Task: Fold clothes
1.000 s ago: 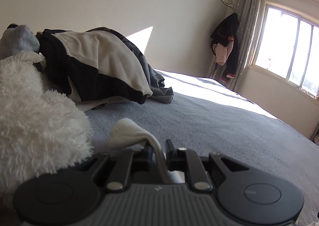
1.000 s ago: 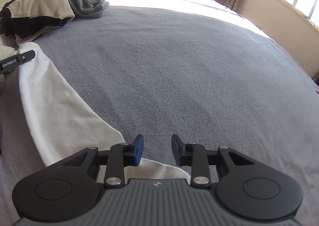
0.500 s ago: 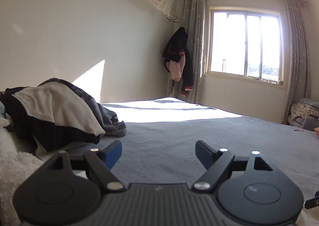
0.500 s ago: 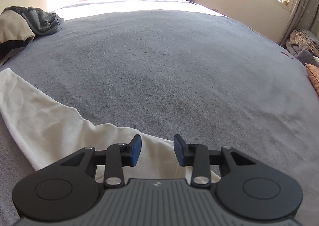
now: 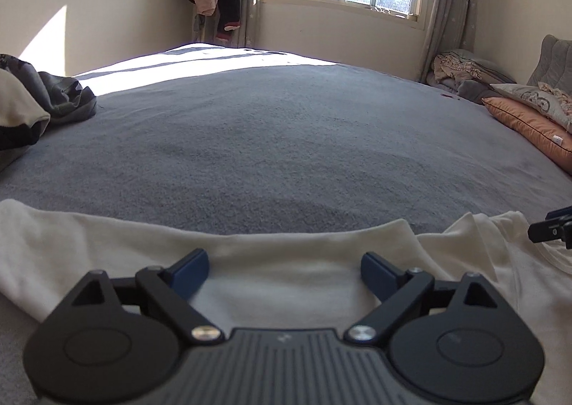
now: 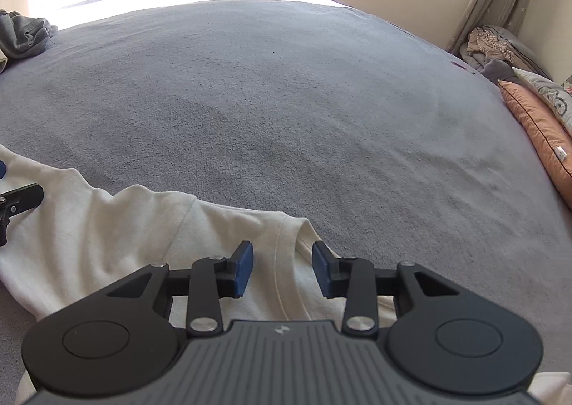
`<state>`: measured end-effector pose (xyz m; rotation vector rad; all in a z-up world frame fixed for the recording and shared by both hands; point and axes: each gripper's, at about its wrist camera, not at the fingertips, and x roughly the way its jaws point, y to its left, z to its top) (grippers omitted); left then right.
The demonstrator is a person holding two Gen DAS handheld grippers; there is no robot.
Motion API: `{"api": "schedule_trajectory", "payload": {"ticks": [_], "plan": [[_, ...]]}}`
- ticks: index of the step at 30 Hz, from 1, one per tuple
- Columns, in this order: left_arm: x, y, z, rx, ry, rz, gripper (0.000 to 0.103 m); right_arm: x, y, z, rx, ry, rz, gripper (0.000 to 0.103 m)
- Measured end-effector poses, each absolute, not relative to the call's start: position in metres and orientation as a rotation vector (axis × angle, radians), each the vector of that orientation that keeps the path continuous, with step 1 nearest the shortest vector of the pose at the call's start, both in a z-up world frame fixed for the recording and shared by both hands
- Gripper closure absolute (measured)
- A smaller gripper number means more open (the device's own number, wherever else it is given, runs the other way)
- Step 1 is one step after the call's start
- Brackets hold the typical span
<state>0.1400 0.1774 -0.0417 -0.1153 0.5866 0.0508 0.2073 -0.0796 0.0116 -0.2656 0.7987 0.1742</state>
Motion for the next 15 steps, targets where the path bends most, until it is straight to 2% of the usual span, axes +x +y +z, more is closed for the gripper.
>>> {"api": "schedule_trajectory", "payload": {"ticks": [1, 2, 12, 15], "plan": [[0.141, 0.177, -0.042, -0.111, 0.59, 0.043, 0.001, 0.201, -0.085, 0.018, -0.246, 0.796, 0.171, 0.064], [0.143, 0.173, -0.044, -0.093, 0.599, 0.042, 0.0, 0.193, -0.092, 0.022, -0.228, 0.8, 0.165, 0.063], [0.142, 0.161, -0.042, -0.014, 0.606, 0.07, 0.0, 0.081, -0.142, 0.038, -0.06, 0.777, 0.133, 0.062], [0.142, 0.163, -0.041, -0.024, 0.608, 0.067, 0.0, 0.052, -0.146, 0.039, -0.029, 0.737, 0.141, 0.058]]}}
